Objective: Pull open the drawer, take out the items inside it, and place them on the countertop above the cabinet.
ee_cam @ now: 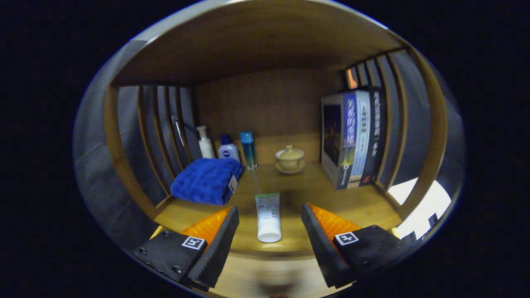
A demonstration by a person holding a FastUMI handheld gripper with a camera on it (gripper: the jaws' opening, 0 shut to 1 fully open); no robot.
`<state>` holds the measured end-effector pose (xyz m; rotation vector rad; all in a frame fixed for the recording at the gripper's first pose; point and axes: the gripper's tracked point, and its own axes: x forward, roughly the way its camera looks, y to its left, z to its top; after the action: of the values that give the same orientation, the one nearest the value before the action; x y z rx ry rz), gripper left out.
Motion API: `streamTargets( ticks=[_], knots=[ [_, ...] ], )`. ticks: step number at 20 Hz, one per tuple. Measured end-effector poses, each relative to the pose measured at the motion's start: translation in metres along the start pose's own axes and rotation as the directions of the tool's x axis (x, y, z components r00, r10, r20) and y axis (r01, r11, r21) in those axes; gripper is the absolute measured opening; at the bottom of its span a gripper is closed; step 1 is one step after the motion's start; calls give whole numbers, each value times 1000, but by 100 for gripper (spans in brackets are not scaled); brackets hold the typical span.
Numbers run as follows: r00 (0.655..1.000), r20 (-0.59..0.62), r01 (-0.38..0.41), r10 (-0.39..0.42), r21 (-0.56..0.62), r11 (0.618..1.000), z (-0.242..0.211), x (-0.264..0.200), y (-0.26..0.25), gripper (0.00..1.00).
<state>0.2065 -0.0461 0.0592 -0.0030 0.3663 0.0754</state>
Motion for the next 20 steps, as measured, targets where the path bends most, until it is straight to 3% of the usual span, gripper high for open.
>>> streamTargets(
  ticks=[4, 10, 20],
  knots=[
    [995, 99, 15, -7, -83, 996, -2, -61, -8, 98],
    [992, 123, -6, 8, -16, 1000, -69, -128, 12, 98],
    [991, 124, 51, -42, -69, 996, -186, -175, 41, 98]
  ],
)
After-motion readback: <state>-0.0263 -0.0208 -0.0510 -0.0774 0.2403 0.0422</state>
